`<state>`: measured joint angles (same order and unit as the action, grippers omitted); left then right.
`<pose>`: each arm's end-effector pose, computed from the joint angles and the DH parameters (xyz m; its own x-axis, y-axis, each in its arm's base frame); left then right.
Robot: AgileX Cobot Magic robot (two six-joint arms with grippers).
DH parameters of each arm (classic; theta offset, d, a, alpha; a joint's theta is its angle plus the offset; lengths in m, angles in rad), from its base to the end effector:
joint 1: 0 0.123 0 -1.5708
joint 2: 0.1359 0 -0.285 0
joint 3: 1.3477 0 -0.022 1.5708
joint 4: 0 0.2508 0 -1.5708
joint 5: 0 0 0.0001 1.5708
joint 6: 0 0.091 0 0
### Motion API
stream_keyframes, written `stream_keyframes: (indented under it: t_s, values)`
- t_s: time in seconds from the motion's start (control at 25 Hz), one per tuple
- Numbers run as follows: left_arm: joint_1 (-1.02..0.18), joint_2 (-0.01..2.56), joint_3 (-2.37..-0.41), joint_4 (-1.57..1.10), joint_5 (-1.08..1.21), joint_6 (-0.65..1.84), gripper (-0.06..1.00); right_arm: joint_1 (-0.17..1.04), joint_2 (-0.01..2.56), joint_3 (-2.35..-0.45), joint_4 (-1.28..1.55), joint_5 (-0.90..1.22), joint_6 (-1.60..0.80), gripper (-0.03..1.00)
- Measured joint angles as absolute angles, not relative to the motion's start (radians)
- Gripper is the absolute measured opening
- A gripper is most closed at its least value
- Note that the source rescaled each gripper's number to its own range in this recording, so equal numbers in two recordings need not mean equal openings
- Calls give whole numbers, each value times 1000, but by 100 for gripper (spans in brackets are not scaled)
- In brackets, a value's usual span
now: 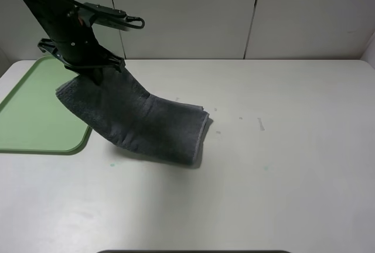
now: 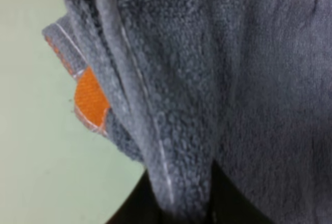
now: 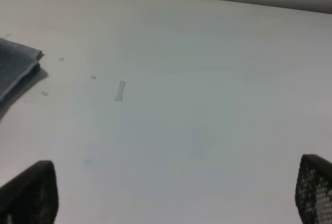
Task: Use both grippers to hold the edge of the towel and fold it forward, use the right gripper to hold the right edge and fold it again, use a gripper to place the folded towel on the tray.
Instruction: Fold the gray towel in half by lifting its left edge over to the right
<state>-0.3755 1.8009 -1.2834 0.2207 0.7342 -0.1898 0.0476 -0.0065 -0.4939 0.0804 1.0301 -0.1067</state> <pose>0.3543 -0.1253 0.2222 -0.8574 0.3117 -0.4096 0.2862 0.9501 0.1239 -0.0043 0.0061 0.2783 -0.4184 -0.0851 -0.9043 -0.1372 0.9901 -0.0296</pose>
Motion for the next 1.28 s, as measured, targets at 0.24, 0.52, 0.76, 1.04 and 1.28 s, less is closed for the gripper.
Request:
stream_keyframes:
  t_s: [0.24,0.52,0.76,1.04,1.28]
  values:
    - [-376,1801,-1334,265,820,-192,8,48,-6,-494,80,1030,-107,100]
    - [-376,1801,-1343,276,829,-192,8,48,-6,-494,80,1030,-107,100]
    - [-410,1801,-1343,274,816,-192,8,48,-6,-494,80,1030,-107,100]
    - [-477,1801,-1343,259,788,-192,8,48,-6,-494,80,1030,-107,100]
    - [-555,1801,-1343,258,781,-192,8,48,-6,-494,80,1030,-107,100]
